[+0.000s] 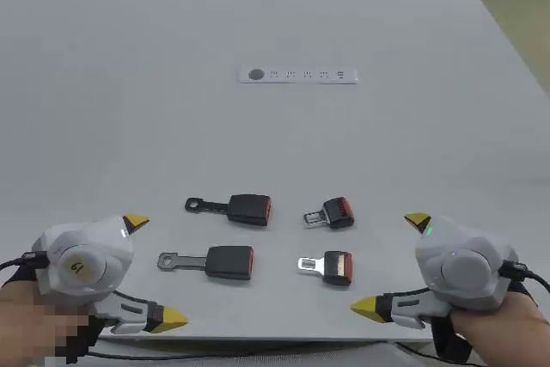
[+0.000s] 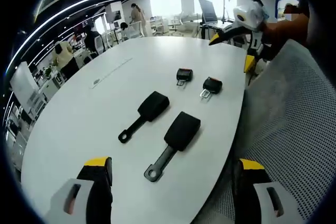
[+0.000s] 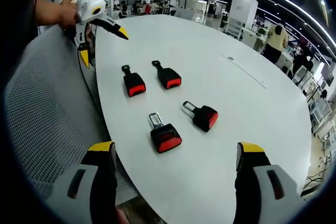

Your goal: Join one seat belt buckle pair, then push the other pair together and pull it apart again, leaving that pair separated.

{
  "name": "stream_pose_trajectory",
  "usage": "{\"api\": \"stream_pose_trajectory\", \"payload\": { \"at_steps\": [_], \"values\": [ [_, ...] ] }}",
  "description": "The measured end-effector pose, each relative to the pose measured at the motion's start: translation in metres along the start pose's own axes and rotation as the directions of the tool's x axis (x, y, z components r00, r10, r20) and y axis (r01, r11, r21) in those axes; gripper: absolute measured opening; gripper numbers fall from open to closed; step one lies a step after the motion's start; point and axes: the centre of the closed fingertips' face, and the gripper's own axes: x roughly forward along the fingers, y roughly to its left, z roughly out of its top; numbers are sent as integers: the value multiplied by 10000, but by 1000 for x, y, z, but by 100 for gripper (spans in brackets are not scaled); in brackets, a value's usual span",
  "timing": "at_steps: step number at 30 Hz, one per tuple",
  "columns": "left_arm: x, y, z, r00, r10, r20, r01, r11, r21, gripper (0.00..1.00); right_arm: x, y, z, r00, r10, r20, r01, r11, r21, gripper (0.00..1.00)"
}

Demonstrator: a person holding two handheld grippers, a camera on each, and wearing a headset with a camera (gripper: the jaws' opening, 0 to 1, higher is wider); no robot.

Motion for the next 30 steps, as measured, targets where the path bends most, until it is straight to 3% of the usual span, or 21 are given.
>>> {"api": "stream_pose_trajectory", "payload": {
  "at_steps": [30],
  "values": [
    [0,4,-4,9999,96,-61,-96,9999,-50,96,-3,-3,6,9999,-27,112,25,9999,125,94]
  ]
}}
